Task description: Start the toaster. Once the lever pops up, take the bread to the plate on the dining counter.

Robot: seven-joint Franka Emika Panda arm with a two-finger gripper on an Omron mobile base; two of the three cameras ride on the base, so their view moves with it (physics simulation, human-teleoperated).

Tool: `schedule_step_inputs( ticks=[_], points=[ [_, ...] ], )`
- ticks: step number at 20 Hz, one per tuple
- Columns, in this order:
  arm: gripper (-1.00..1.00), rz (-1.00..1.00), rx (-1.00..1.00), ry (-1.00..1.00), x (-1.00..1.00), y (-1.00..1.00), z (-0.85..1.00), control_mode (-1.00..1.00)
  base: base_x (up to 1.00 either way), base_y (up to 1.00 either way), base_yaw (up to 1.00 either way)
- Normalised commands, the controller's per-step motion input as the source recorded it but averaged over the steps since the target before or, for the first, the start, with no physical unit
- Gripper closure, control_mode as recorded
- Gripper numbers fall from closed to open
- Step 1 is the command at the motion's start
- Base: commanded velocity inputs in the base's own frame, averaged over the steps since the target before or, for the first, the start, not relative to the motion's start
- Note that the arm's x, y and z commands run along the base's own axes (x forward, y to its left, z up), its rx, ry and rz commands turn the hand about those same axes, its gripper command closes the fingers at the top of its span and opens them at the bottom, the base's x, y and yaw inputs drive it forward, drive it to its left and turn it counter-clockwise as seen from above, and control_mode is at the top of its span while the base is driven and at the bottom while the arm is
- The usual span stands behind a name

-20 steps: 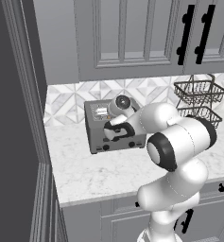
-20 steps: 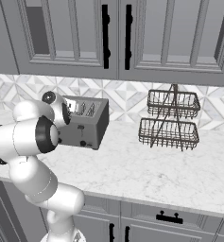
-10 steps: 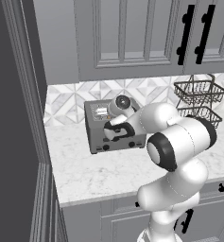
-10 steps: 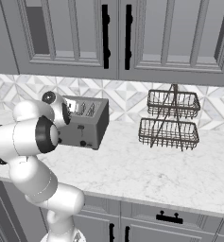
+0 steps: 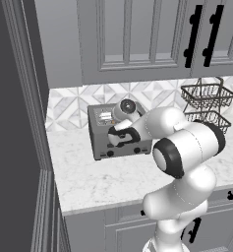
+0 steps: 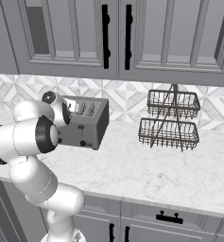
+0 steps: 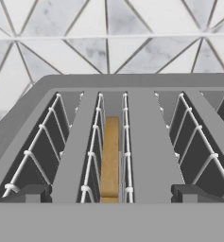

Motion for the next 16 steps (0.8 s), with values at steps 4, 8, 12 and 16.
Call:
schedule_step_inputs(
  ticks=[4,8,12,16],
  points=[
    [-1.0,0.0,0.0,0.0,0.0,0.0,0.0,-1.0,0.0,0.0,0.0],
    [-1.0,0.0,0.0,0.0,0.0,0.0,0.0,-1.0,0.0,0.0,0.0],
    [-1.0,0.0,0.0,0.0,0.0,0.0,0.0,-1.0,0.0,0.0,0.0],
    [-1.0,0.0,0.0,0.0,0.0,0.0,0.0,-1.0,0.0,0.0,0.0]
  ],
)
